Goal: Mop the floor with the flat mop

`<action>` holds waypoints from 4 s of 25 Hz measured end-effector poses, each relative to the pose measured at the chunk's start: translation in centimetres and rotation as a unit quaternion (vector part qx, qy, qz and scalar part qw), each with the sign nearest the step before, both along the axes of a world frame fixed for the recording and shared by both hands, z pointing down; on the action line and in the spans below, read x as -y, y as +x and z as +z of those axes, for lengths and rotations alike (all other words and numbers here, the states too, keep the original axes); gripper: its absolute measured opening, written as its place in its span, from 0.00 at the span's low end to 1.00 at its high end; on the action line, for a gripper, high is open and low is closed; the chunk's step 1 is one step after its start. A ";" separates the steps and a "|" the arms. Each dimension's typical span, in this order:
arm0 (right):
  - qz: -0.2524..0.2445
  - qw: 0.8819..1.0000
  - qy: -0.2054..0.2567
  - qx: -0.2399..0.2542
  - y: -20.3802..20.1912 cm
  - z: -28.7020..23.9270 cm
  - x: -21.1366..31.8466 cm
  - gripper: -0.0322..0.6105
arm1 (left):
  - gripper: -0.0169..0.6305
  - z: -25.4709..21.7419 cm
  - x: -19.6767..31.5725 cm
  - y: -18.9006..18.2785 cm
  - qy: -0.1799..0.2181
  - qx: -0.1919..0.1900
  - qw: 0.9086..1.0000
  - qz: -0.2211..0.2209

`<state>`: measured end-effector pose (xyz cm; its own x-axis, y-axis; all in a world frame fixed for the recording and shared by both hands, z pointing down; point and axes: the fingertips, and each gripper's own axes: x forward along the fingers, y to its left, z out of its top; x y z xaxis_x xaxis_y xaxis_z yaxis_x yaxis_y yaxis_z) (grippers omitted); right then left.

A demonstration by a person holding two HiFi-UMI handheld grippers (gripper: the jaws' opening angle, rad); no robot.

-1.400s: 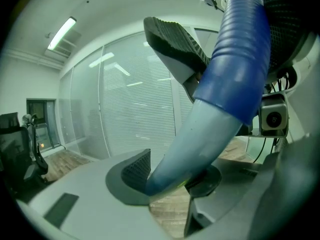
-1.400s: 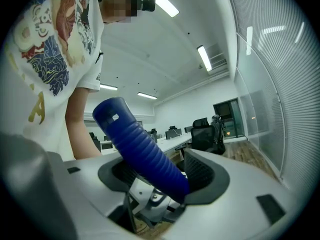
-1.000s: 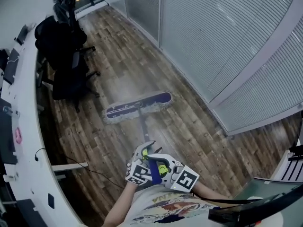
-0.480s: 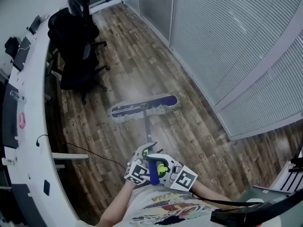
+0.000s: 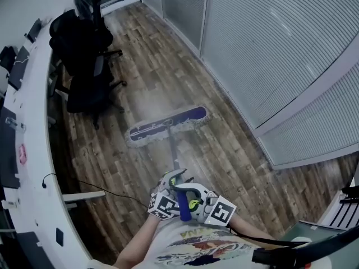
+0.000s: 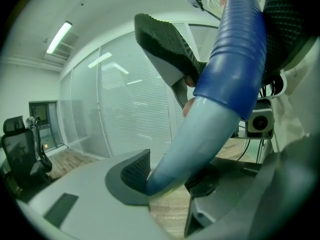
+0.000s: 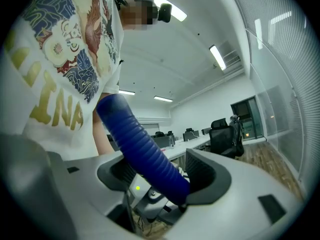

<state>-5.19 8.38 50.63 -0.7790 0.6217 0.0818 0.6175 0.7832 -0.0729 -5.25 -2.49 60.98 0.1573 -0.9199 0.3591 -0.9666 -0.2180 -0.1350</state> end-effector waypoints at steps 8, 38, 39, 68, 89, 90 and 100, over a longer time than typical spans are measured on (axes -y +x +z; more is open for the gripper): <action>0.034 0.993 -0.067 0.090 -16.0 -5.4 3.4 0.47 | 0.24 -2.1 3.3 -14.7 0.001 -0.030 1.000 0.005; 0.016 0.995 -0.084 0.043 -50.6 -3.2 32.2 0.49 | 0.25 -2.0 31.9 -50.8 -0.002 -0.021 0.999 -0.039; 0.019 0.995 -0.086 0.041 -50.9 -3.2 32.5 0.49 | 0.25 -2.0 32.1 -51.1 -0.005 -0.019 0.999 -0.037; 0.140 0.990 0.033 -0.013 -21.1 -2.3 5.7 0.41 | 0.27 -2.5 5.5 -20.1 0.032 -0.054 0.998 0.013; 0.136 0.990 0.034 -0.016 11.5 -2.0 -13.8 0.39 | 0.27 -2.3 -14.4 12.6 0.014 -0.047 0.998 0.037; 0.131 0.991 0.034 -0.017 12.1 -2.1 -14.6 0.39 | 0.27 -2.4 -15.2 13.2 0.014 -0.047 0.998 0.037; 0.129 0.992 0.010 0.005 12.4 -1.2 -15.2 0.40 | 0.27 -1.4 -16.0 13.9 0.018 -0.028 0.997 0.073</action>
<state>7.23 23.55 49.45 -0.9129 0.3996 0.0833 0.3965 0.9166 -0.0514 8.69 13.46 59.56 0.3086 -0.8982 0.3129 -0.9314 -0.3521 -0.0920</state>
